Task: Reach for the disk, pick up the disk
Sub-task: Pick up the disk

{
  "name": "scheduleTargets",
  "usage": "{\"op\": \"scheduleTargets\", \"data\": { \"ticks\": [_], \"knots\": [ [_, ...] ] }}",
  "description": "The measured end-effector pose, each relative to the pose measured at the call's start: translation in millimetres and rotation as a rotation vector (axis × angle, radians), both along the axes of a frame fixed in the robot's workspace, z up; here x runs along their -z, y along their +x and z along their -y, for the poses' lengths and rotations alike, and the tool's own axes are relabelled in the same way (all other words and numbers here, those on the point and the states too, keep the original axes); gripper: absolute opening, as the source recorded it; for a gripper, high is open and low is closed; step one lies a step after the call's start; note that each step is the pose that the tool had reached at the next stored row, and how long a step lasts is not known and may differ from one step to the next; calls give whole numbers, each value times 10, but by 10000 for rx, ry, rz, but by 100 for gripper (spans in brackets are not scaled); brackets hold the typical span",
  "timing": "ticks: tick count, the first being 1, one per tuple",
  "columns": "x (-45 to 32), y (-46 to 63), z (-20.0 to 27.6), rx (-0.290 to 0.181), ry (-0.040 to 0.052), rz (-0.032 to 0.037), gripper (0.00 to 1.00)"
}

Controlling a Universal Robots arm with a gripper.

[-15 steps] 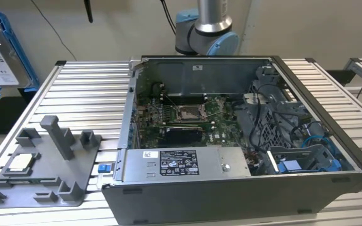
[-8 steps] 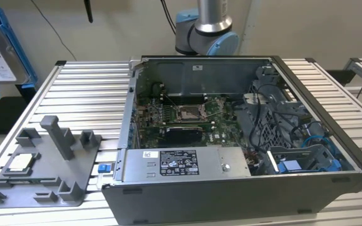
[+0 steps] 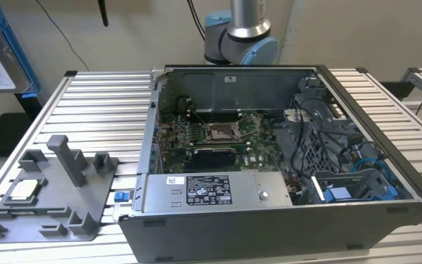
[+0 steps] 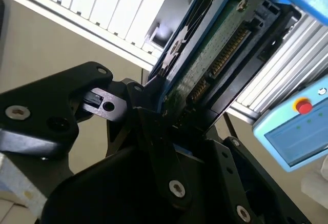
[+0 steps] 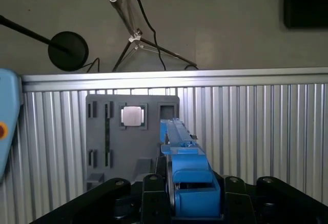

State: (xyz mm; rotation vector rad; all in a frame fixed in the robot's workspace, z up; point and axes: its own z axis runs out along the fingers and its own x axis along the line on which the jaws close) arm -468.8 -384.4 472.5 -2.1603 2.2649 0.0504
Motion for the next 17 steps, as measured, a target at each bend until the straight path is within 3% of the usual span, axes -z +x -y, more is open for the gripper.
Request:
{"op": "scheduleTargets", "data": {
  "ticks": [9, 17],
  "knots": [
    [-10, 6, 0, 0, 0, -1, 0],
    [-9, 119, 0, 0, 1, -2, 0]
  ]
}}
